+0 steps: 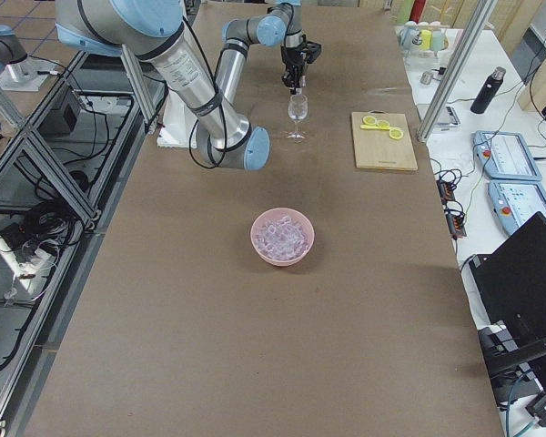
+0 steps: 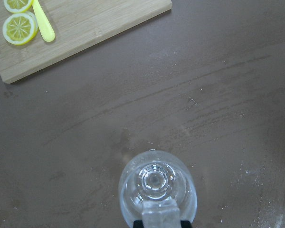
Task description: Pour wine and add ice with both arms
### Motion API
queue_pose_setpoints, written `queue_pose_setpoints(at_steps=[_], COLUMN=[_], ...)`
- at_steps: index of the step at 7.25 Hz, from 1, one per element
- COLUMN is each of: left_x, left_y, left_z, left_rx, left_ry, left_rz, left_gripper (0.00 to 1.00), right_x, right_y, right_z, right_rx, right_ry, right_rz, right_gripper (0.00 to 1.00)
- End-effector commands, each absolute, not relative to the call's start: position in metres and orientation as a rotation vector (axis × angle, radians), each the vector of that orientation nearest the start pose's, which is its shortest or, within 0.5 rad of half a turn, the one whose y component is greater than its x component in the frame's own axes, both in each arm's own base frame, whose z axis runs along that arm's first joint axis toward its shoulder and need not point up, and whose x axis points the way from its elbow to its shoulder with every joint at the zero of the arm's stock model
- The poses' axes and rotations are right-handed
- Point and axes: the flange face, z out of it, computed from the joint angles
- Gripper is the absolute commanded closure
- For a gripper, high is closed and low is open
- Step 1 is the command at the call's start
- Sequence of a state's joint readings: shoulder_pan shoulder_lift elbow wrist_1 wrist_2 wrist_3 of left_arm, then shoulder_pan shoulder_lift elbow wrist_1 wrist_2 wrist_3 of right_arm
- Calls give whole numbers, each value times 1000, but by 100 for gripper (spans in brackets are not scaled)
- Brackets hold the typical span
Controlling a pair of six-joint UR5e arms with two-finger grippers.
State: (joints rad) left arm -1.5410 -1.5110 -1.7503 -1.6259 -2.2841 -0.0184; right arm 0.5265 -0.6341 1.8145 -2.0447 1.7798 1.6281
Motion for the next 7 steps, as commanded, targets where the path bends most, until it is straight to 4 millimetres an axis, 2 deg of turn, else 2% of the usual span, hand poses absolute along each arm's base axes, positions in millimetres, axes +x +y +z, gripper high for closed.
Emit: queue_pose_setpoints(at_steps=[1,2,3,5,6,7], left_x=[-54,-54,-54,-54,-54,-54], left_y=[-477,-477,-477,-477,-477,-477], left_z=[597,597,597,597,597,596], left_rx=[150,150,150,150,150,149], left_ry=[715,715,715,715,715,716], left_rz=[74,74,74,74,74,73], left_gripper=[1,1,1,1,1,1], right_x=[-483,-481,-481,-481,-475,-458], right_y=[-413,-416,-416,-416,-415,-417], right_z=[60,59,59,57,56,59], right_rx=[-5,32,38,39,40,52], right_ry=[-747,-742,-741,-744,-754,-770], right_rz=[441,450,443,443,443,416], right_gripper=[39,14,7,1,0,0])
